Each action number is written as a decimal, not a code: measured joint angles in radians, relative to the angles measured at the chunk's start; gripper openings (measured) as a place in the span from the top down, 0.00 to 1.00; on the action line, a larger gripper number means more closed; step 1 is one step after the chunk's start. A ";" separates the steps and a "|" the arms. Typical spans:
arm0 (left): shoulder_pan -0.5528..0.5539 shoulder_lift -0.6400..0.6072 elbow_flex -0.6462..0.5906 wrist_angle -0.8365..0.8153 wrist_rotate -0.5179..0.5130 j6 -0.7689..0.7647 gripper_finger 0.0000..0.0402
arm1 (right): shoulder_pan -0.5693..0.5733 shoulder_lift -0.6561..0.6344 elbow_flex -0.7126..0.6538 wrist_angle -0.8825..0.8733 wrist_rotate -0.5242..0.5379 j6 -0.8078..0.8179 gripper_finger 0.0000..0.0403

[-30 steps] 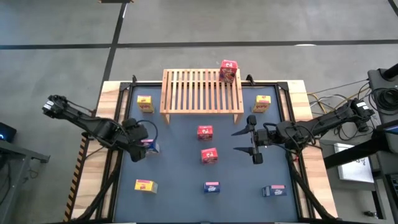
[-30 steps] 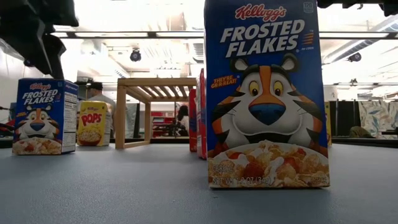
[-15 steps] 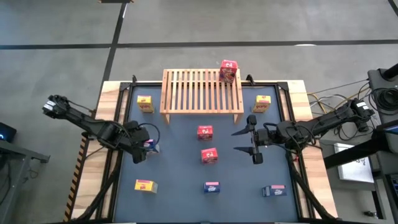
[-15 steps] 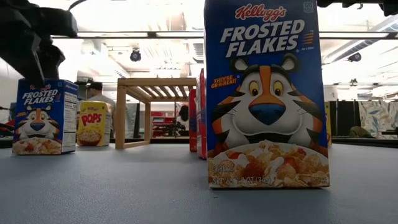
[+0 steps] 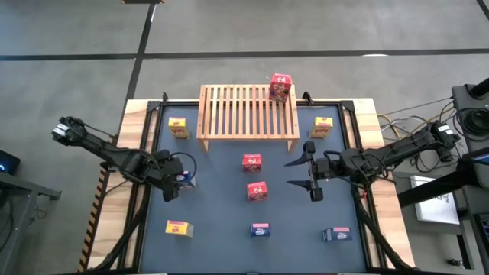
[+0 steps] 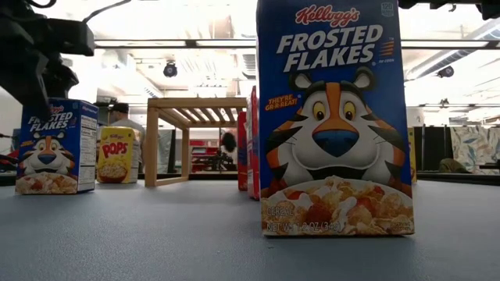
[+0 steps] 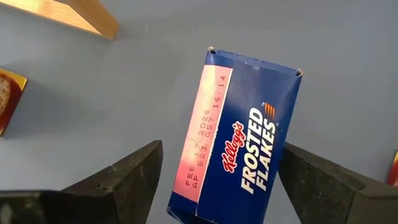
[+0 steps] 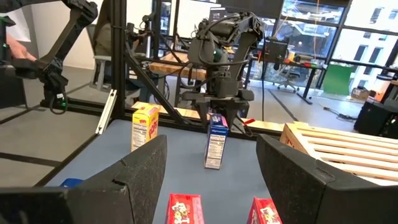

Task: Stack cereal on shelf
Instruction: Put the top blue cereal box on the shelf

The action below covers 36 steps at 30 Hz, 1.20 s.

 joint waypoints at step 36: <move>0.000 0.002 0.300 -0.092 -0.245 0.131 0.72 | 0.000 0.000 -0.002 -0.005 0.000 -0.010 0.41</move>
